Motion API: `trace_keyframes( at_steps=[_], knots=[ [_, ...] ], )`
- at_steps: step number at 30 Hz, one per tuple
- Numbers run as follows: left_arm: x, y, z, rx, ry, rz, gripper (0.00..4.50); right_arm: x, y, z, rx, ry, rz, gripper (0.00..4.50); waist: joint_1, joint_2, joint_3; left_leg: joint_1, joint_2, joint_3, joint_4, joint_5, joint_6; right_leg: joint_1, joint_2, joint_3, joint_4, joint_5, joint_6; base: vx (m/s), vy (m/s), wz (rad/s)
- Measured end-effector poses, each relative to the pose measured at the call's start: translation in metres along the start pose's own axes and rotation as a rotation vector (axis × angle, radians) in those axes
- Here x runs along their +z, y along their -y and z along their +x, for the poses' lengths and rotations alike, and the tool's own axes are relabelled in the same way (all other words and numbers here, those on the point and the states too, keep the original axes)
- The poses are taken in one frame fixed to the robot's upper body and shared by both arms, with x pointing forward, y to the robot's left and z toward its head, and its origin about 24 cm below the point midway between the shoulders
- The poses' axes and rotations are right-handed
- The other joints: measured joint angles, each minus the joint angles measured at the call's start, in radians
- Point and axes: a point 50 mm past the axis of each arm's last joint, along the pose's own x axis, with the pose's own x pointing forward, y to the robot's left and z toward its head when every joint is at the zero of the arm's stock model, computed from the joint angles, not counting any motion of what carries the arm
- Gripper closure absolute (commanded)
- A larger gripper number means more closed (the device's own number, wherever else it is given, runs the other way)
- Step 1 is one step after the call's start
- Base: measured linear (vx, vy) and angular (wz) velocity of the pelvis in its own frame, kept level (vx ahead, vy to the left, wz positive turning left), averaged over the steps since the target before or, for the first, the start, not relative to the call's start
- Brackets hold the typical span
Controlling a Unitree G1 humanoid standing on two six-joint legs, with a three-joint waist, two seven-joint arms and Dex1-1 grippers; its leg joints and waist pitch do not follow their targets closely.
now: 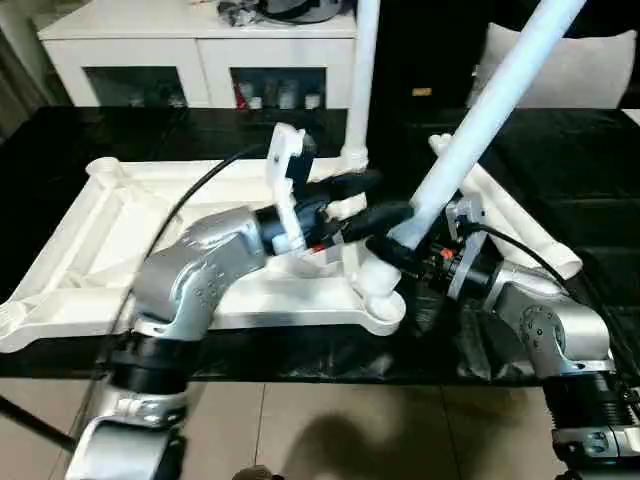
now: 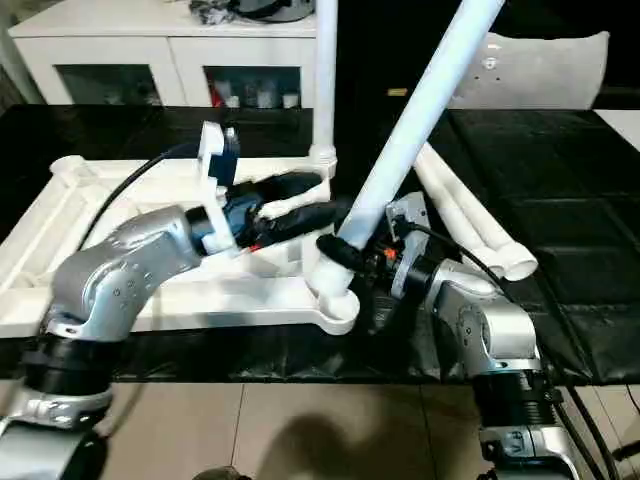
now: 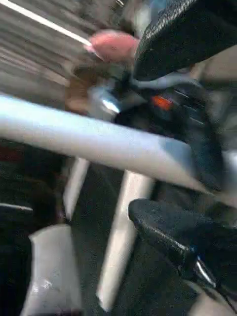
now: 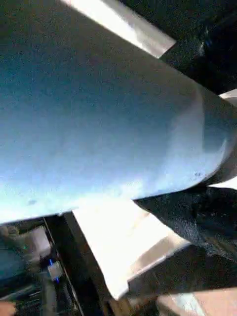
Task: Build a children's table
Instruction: Insert table leg to table base
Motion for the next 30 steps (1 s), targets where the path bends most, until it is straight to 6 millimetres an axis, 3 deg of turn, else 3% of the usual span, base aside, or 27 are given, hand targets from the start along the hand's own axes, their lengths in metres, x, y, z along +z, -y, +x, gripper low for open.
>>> trace_keyframes(
  at_steps=[6, 13, 14, 23, 28, 30],
  knots=[
    [-0.021, -0.013, -0.02, 0.058, -0.165, 0.091, 0.0, 0.002, 0.007, -0.013, -0.119, -0.006, -0.037, 2.62, -0.005, 0.0, 0.0, 0.001, 0.0, 0.0, -0.001, 0.0, 0.0, 0.0, 0.0, 0.0, -0.001, 0.0, 0.0, 0.0, 0.0, 0.0],
    [-0.057, -0.009, -0.022, -0.056, -0.375, 0.166, 0.0, 0.001, 0.007, -0.018, -0.155, -0.031, -0.05, 2.62, -0.004, -0.002, 0.0, 0.001, -0.001, 0.0, -0.001, 0.0, -0.001, 0.001, 0.0, 0.001, -0.001, 0.0, 0.0, 0.0, 0.0, 0.0],
    [-0.06, -0.008, -0.022, -0.068, -0.388, 0.18, 0.29, 0.001, 0.008, -0.019, -0.161, -0.034, -0.053, 2.62, -0.004, -0.002, 0.0, 0.001, -0.001, 0.0, -0.001, 0.0, -0.001, 0.001, 0.0, 0.001, -0.001, 0.0, 0.0, 0.0, 0.0, 0.0],
    [-0.093, -0.016, -0.025, -0.131, -0.512, 0.17, 1.07, -0.006, 0.01, -0.029, -0.175, -0.088, -0.075, 2.62, -0.004, 0.001, -0.001, 0.001, -0.001, 0.0, -0.002, -0.002, -0.006, 0.001, 0.0, 0.001, -0.001, 0.001, 0.0, 0.0, 0.0, 0.0],
    [-0.097, -0.02, -0.022, -0.155, -0.535, 0.2, 1.35, -0.009, 0.009, -0.028, -0.16, -0.097, -0.073, 2.62, -0.004, 0.001, -0.001, 0.002, -0.001, 0.0, -0.002, -0.002, -0.006, 0.001, 0.0, 0.001, -0.001, 0.001, 0.0, 0.0, 0.0, 0.0],
    [-0.1, -0.021, -0.022, -0.158, -0.546, 0.203, 1.68, -0.009, 0.008, -0.027, -0.154, -0.101, -0.074, 2.62, -0.004, 0.001, -0.001, 0.002, -0.001, 0.0, -0.002, -0.002, -0.006, 0.001, 0.0, 0.001, -0.001, 0.001, 0.0, 0.0, 0.0, 0.0]
  ],
)
